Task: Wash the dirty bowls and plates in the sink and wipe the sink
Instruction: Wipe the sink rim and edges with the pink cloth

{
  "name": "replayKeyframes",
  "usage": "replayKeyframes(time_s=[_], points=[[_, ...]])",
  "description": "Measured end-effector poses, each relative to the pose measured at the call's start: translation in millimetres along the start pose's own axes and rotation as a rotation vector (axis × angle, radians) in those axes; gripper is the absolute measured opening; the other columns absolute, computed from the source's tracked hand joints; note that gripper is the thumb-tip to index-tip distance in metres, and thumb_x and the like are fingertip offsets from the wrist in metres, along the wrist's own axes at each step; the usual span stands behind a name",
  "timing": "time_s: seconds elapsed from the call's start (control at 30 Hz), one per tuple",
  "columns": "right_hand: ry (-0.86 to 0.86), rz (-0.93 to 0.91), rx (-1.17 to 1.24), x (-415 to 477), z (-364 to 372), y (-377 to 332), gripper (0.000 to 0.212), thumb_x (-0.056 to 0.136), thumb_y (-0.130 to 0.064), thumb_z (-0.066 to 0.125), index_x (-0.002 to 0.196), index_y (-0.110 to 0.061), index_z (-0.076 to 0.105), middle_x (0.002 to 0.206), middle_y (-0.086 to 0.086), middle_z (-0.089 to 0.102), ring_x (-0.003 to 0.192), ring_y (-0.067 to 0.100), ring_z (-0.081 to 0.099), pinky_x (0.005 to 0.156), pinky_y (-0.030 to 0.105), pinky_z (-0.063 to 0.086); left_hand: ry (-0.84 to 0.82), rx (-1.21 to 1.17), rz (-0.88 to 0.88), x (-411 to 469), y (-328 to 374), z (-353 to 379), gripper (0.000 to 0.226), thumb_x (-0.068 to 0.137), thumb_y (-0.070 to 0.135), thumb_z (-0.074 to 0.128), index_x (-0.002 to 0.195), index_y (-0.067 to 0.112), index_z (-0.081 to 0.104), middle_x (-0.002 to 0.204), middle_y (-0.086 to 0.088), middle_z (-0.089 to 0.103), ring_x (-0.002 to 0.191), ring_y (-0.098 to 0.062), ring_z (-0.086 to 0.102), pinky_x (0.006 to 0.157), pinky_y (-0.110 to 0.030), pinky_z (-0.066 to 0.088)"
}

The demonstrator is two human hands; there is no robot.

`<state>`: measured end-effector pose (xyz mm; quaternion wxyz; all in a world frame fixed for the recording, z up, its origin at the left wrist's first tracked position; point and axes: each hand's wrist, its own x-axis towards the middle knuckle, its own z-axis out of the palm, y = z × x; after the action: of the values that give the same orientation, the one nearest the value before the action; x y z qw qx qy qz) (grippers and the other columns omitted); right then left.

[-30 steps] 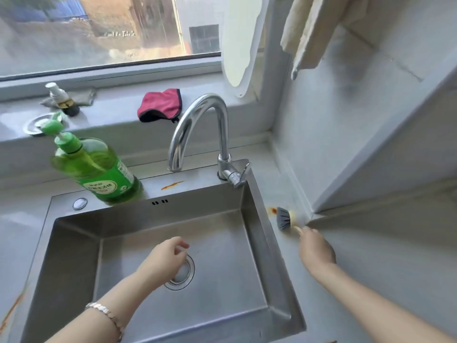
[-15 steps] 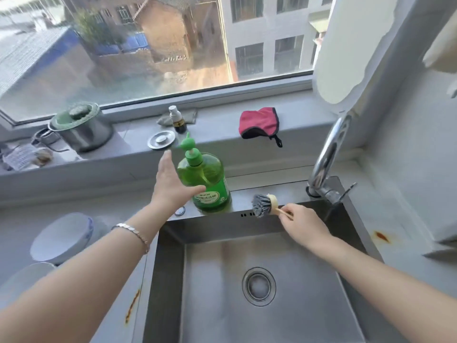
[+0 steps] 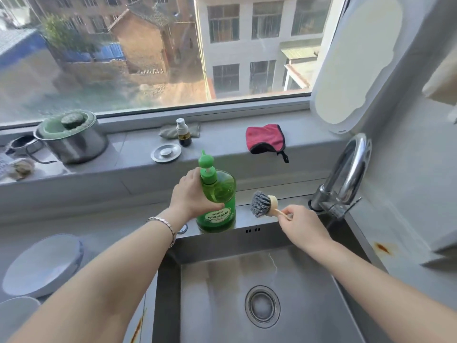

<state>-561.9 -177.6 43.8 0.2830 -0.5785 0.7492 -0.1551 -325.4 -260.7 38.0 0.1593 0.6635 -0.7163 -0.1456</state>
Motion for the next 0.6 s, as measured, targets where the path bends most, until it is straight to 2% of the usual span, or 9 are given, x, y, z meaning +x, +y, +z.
replayKeyframes(time_s=[0.17, 0.3, 0.37, 0.43, 0.53, 0.6], points=[[-0.014, 0.028, 0.098, 1.3, 2.3, -5.5, 0.022, 0.093, -0.028, 0.049, 0.074, -0.022, 0.059, 0.081, 0.005, 0.069, 0.080, 0.024, 0.062, 0.068, 0.030, 0.046, 0.112, -0.152, -0.086, -43.0, 5.5, 9.9, 0.075, 0.052, 0.046, 0.081, 0.112, 0.018, 0.047, 0.112, 0.000, 0.051, 0.106, -0.024, 0.049, 0.084, -0.037, 0.046], [-0.008, 0.007, 0.126, 7.4, -9.2, -19.0, 0.030, 0.092, -0.028, 0.049, 0.075, -0.008, 0.062, 0.079, 0.007, 0.070, 0.076, 0.025, 0.061, 0.062, 0.029, 0.041, 0.231, -0.284, -0.183, -67.1, 10.8, -19.0, 0.076, 0.050, 0.045, 0.083, 0.114, 0.022, 0.047, 0.107, 0.004, 0.053, 0.106, -0.022, 0.052, 0.085, -0.036, 0.047], [-0.001, -0.027, 0.145, 14.5, -18.8, -33.2, 0.037, 0.093, -0.035, 0.049, 0.066, -0.010, 0.056, 0.077, 0.009, 0.069, 0.065, 0.021, 0.057, 0.055, 0.027, 0.036, 0.252, -0.276, -0.148, -69.1, 21.2, -47.8, 0.076, 0.052, 0.042, 0.085, 0.116, 0.023, 0.047, 0.103, 0.007, 0.052, 0.103, -0.020, 0.052, 0.084, -0.034, 0.046], [0.020, -0.060, 0.149, 26.6, -30.4, -51.5, 0.047, 0.093, -0.041, 0.048, 0.056, -0.013, 0.047, 0.076, 0.012, 0.069, 0.066, 0.024, 0.056, 0.053, 0.028, 0.033, 0.275, -0.234, -0.099, -63.0, 35.4, -81.7, 0.077, 0.053, 0.044, 0.084, 0.117, 0.025, 0.047, 0.101, 0.008, 0.051, 0.097, -0.016, 0.051, 0.080, -0.031, 0.044], [0.026, -0.107, 0.154, 51.1, -53.9, -80.8, 0.044, 0.093, -0.038, 0.048, 0.056, -0.013, 0.050, 0.081, 0.013, 0.070, 0.073, 0.027, 0.056, 0.057, 0.030, 0.034, 0.311, -0.173, -0.035, -35.1, 52.9, -126.5, 0.079, 0.054, 0.046, 0.083, 0.120, 0.024, 0.045, 0.103, 0.006, 0.051, 0.095, -0.015, 0.048, 0.076, -0.028, 0.039], [0.034, -0.144, 0.122, 68.0, -72.3, -94.7, 0.038, 0.092, -0.033, 0.049, 0.058, -0.015, 0.051, 0.081, 0.010, 0.067, 0.074, 0.026, 0.055, 0.053, 0.027, 0.033, 0.332, -0.119, -0.006, -8.1, 62.3, -145.2, 0.081, 0.053, 0.048, 0.083, 0.119, 0.020, 0.045, 0.107, 0.002, 0.052, 0.099, -0.018, 0.049, 0.077, -0.029, 0.040]])
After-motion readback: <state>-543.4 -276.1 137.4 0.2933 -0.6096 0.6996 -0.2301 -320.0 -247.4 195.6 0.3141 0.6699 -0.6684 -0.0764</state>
